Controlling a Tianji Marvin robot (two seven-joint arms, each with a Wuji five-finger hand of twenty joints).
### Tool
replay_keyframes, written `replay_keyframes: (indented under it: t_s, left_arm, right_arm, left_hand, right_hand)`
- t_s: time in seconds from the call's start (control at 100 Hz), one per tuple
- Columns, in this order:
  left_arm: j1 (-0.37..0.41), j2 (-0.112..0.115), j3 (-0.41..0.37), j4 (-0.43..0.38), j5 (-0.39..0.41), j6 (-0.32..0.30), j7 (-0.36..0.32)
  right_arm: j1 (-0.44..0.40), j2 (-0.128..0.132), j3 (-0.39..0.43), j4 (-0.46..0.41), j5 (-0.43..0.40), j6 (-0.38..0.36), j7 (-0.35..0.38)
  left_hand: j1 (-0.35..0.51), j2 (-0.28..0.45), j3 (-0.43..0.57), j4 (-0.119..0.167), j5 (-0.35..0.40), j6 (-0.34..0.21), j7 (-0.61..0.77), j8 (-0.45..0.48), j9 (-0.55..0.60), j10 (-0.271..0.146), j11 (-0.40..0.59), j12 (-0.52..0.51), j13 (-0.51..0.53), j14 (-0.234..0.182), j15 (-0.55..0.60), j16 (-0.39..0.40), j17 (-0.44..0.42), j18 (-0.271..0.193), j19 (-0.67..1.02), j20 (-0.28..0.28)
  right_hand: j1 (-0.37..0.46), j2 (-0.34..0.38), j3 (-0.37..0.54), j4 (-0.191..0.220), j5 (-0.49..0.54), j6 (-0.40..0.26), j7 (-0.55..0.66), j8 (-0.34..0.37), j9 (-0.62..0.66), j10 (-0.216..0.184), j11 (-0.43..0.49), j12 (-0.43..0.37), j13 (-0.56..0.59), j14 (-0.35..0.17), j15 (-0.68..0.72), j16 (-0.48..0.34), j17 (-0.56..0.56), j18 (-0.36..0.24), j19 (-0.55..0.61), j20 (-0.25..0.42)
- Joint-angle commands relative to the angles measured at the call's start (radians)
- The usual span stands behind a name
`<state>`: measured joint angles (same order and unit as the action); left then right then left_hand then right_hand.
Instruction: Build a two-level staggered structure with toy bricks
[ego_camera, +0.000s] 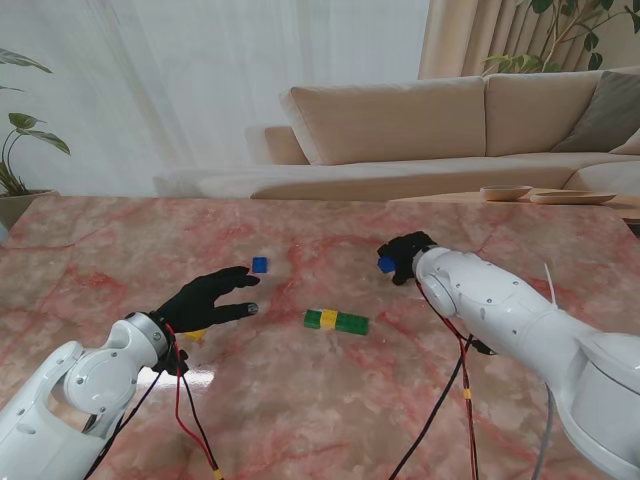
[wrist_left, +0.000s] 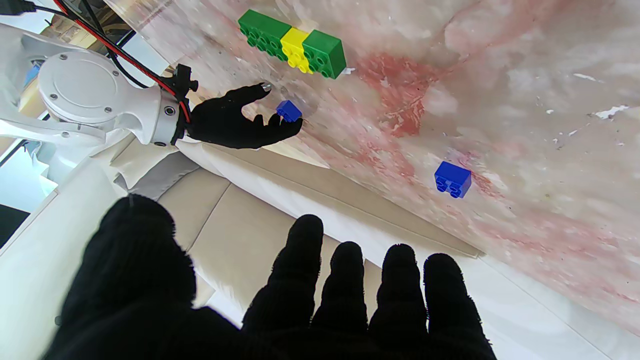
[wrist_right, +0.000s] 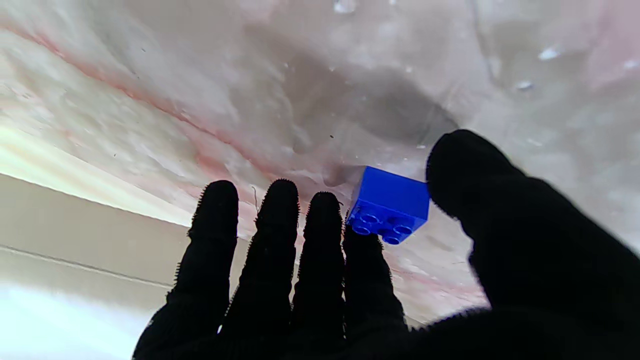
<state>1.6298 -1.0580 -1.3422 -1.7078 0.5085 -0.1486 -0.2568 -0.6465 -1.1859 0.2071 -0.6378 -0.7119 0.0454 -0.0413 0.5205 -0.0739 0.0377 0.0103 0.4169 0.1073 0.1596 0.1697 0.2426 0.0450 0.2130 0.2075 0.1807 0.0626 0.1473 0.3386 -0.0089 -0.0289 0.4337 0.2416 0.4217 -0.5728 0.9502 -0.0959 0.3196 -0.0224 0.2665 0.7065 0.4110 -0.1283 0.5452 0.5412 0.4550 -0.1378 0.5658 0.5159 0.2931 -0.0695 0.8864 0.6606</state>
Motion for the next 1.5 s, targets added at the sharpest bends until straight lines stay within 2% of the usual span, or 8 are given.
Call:
replay_keyframes:
  t_s: [0.0, 0.18, 0.37, 0.54, 0.85, 1.05, 1.26, 1.49]
  left_arm:
    - [0.006, 0.001, 0.002, -0.001, -0.002, 0.005, -0.002]
    - [0.002, 0.002, 0.002, -0.001, -0.001, 0.006, -0.008]
    - [-0.001, 0.003, 0.004, 0.003, -0.002, 0.005, -0.013]
    - [-0.002, 0.004, 0.008, 0.003, -0.004, 0.011, -0.019]
    - [-0.008, 0.004, 0.011, 0.009, -0.003, 0.007, -0.019]
    - [-0.006, 0.004, 0.010, 0.008, -0.003, 0.008, -0.019]
    - [-0.006, 0.004, 0.008, 0.010, -0.004, 0.004, -0.018]
    - [-0.006, 0.005, 0.008, 0.011, -0.006, 0.006, -0.022]
  right_arm:
    - [-0.003, 0.003, -0.007, 0.011, -0.005, 0.006, 0.010]
    - [-0.006, -0.003, -0.016, 0.036, -0.003, 0.016, -0.016]
    - [-0.019, -0.017, -0.007, 0.069, 0.012, 0.011, -0.058]
    - [-0.032, -0.027, 0.013, 0.081, 0.028, -0.001, -0.077]
    - [-0.057, -0.022, 0.056, 0.045, 0.032, 0.038, -0.056]
    - [-0.075, -0.026, 0.089, 0.036, 0.040, 0.062, -0.063]
    - [-0.081, -0.042, 0.100, 0.059, 0.054, 0.070, -0.098]
    - [-0.086, -0.058, 0.102, 0.078, 0.078, 0.077, -0.100]
  left_hand:
    - [0.025, 0.029, -0.029, 0.007, 0.018, 0.012, -0.008, 0.008, -0.012, -0.002, -0.015, -0.014, -0.036, -0.043, -0.036, -0.009, -0.003, -0.047, -0.033, -0.021]
    - [0.027, 0.030, -0.028, 0.007, 0.020, 0.012, -0.008, 0.008, -0.012, -0.002, -0.014, -0.013, -0.037, -0.044, -0.037, -0.009, -0.003, -0.048, -0.036, -0.023]
    - [0.027, 0.031, -0.029, 0.006, 0.019, 0.012, -0.008, 0.008, -0.012, -0.001, -0.014, -0.013, -0.038, -0.044, -0.037, -0.010, -0.003, -0.049, -0.042, -0.026]
    - [0.026, 0.031, -0.029, 0.006, 0.021, 0.011, -0.007, 0.009, -0.012, -0.001, -0.014, -0.013, -0.038, -0.044, -0.037, -0.010, -0.003, -0.050, -0.049, -0.029]
    - [0.028, 0.032, -0.029, 0.006, 0.020, 0.012, -0.006, 0.009, -0.015, 0.000, -0.014, -0.013, -0.040, -0.044, -0.037, -0.009, -0.002, -0.051, -0.058, -0.033]
    - [0.029, 0.033, -0.028, 0.006, 0.019, 0.010, -0.007, 0.009, -0.017, -0.002, -0.015, -0.013, -0.045, -0.045, -0.039, -0.010, -0.002, -0.050, -0.066, -0.037]
    - [0.029, 0.034, -0.029, 0.006, 0.018, 0.011, -0.008, 0.009, -0.020, -0.001, -0.016, -0.014, -0.045, -0.045, -0.040, -0.010, -0.002, -0.051, -0.076, -0.041]
    - [0.030, 0.034, -0.029, 0.006, 0.021, 0.010, -0.006, 0.010, -0.021, -0.002, -0.016, -0.014, -0.046, -0.046, -0.041, -0.011, -0.001, -0.052, -0.081, -0.041]
  right_hand:
    - [0.031, -0.026, 0.002, -0.039, 0.040, -0.040, 0.046, 0.037, 0.018, -0.024, 0.035, 0.038, 0.030, -0.016, 0.037, 0.025, 0.012, -0.014, 0.049, 0.031]
    - [0.044, -0.029, -0.035, -0.046, 0.086, -0.086, 0.141, 0.138, 0.095, -0.066, 0.120, 0.130, 0.104, -0.036, 0.144, 0.084, 0.060, -0.017, 0.140, 0.038]
    - [0.043, -0.014, -0.133, -0.052, 0.135, -0.151, 0.278, 0.230, 0.181, -0.101, 0.184, 0.188, 0.172, -0.049, 0.222, 0.132, 0.098, -0.016, 0.211, 0.036]
    - [0.014, 0.008, -0.297, -0.040, 0.125, -0.151, 0.324, 0.216, 0.180, -0.095, 0.170, 0.186, 0.166, -0.043, 0.213, 0.134, 0.087, -0.014, 0.217, 0.027]
    - [-0.049, 0.001, -0.360, -0.016, 0.118, -0.131, 0.312, 0.191, 0.167, -0.082, 0.155, 0.179, 0.147, -0.035, 0.204, 0.133, 0.065, -0.015, 0.212, 0.030]
    - [-0.045, 0.051, -0.329, 0.006, 0.153, -0.141, 0.325, 0.187, 0.197, -0.083, 0.163, 0.181, 0.162, -0.032, 0.217, 0.142, 0.071, -0.013, 0.223, 0.040]
    - [-0.043, 0.045, -0.083, -0.023, 0.255, -0.176, 0.374, 0.160, 0.310, -0.093, 0.153, 0.181, 0.239, -0.034, 0.234, 0.159, 0.118, -0.008, 0.262, 0.053]
    - [-0.045, 0.039, -0.045, -0.034, 0.282, -0.140, 0.320, 0.065, 0.340, -0.073, 0.118, 0.162, 0.257, -0.028, 0.230, 0.162, 0.124, 0.000, 0.273, 0.051]
